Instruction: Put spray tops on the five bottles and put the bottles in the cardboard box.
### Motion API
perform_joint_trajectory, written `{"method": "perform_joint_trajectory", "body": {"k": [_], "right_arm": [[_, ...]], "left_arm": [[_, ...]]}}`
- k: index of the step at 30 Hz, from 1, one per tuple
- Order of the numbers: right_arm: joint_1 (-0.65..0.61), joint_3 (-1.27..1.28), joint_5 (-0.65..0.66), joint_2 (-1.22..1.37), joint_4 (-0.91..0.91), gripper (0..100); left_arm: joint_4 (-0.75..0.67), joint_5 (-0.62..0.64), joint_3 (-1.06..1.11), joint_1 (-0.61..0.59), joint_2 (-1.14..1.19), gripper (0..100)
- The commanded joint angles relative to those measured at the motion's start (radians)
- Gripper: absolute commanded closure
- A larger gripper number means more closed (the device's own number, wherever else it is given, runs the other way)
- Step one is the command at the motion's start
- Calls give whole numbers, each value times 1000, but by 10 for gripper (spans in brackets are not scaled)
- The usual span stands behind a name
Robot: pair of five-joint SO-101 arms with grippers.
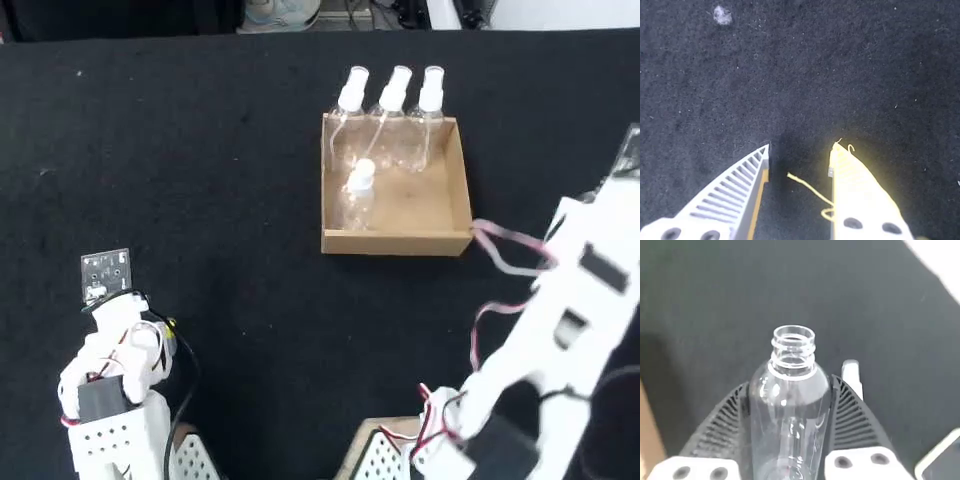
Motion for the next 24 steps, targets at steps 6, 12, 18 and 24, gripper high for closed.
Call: {"method": "perform_joint_trajectory", "body": {"k": [6,12,18,24], "right_arm": [[-20,223,-5,47,-606,956],[-18,245,-5,277,-953,959],[-21,246,-5,453,-1158,959],[-14,271,-118,529,-1221,959]], "left_arm": [[5,-6,21,-2,-6,808],[5,-5,21,-2,-6,808],[5,-5,21,-2,-6,808],[5,-5,21,-1,-6,808]]}}
